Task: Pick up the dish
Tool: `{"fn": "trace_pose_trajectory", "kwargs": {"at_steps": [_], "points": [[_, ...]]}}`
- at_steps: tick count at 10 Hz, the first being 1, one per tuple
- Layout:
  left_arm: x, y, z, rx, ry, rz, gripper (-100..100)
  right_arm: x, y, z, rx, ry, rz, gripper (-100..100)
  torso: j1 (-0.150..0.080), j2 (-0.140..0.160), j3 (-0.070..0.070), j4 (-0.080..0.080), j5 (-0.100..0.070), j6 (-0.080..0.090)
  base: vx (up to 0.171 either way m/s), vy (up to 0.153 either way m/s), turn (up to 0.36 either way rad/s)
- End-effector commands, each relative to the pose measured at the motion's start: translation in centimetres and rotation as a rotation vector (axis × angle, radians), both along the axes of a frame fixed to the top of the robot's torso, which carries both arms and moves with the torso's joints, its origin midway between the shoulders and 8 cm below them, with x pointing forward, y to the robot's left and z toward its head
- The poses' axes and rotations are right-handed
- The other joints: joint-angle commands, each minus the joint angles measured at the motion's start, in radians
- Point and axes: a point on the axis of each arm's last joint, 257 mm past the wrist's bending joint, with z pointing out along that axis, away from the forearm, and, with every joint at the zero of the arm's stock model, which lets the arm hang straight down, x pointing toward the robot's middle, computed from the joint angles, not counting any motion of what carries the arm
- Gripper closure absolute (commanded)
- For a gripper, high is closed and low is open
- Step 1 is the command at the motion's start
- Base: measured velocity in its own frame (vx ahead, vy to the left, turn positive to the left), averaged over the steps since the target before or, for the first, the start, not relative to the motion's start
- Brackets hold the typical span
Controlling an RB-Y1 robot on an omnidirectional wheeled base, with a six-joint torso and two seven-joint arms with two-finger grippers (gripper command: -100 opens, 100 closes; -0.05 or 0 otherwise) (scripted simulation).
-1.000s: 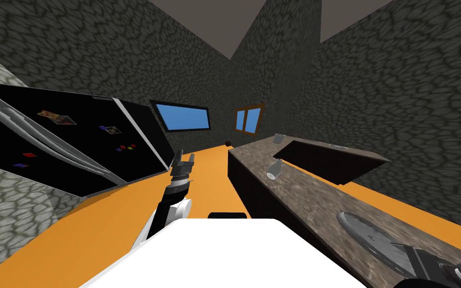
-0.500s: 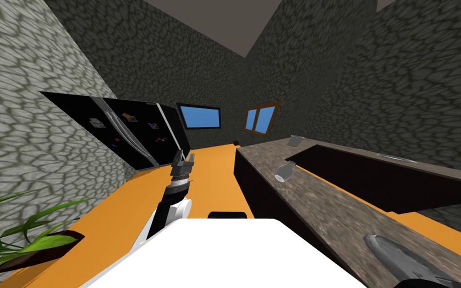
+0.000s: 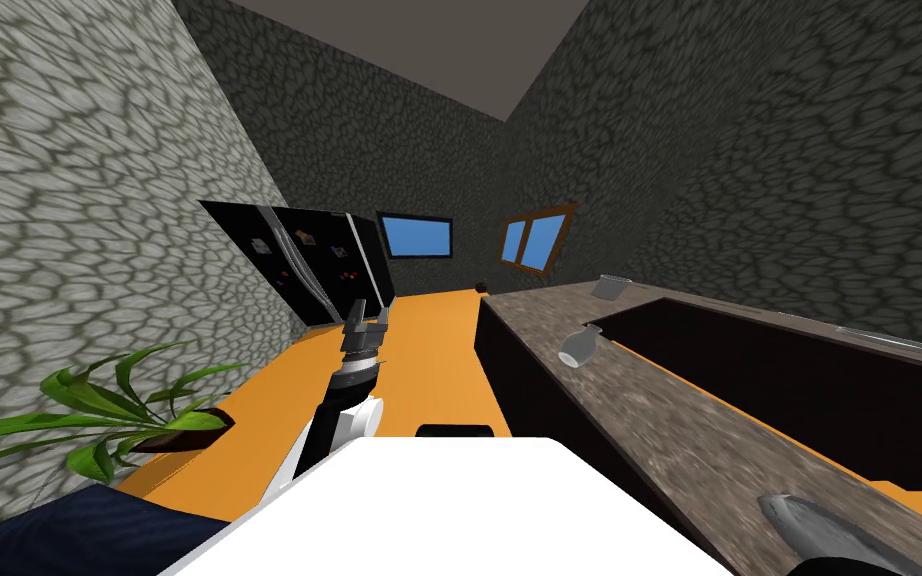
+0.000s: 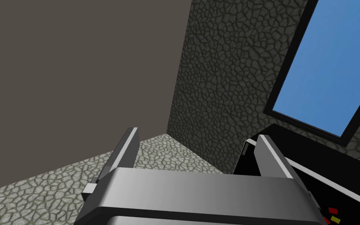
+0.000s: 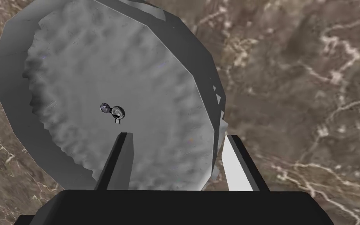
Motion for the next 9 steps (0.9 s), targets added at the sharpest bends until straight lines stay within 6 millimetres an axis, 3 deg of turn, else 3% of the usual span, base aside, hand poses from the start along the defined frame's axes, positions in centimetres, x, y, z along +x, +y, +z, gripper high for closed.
{"fn": "trace_pose_trajectory", "kwargs": {"at_steps": [1, 4, 5, 6, 8, 9], "points": [[0.0, 0.0, 0.0, 0.000, 0.000, 0.000, 0, 0.0, 0.0, 0.0, 0.000, 0.000, 0.000, 100, 0.000, 0.000, 0.000, 0.000, 0.000, 0.000, -0.005, 0.007, -0.007], [0.0, 0.0, 0.0, 0.000, 0.000, 0.000, 0, 0.0, 0.0, 0.0, 0.001, -0.001, -0.001, 100, 0.000, -0.002, -0.001, -0.001, 0.000, 0.000, 0.000, 0.000, 0.000], [0.0, 0.0, 0.0, 0.000, 0.000, 0.000, 0, 0.0, 0.0, 0.0, 0.001, 0.000, -0.001, 0, 0.001, -0.002, -0.001, -0.001, 0.001, 0.000, 0.000, 0.000, 0.000], [0.0, 0.0, 0.0, 0.000, 0.000, 0.000, 0, 0.4, 0.0, 0.2, -0.001, -0.001, 0.012, 100, 0.001, -0.002, -0.001, -0.001, 0.001, 0.000, 0.043, -0.001, -0.168], [0.0, 0.0, 0.0, 0.000, 0.000, 0.000, 0, 2.3, 0.2, 0.6, 0.000, -0.003, 0.067, 100, 0.002, -0.006, -0.003, -0.001, 0.002, 0.003, 0.108, 0.002, -0.355], [0.0, 0.0, 0.0, 0.000, 0.000, 0.000, 0, 4.2, 0.5, 1.0, 0.001, -0.004, 0.122, 100, 0.003, -0.006, -0.004, -0.002, 0.002, 0.002, 0.165, -0.025, -0.381]]}}
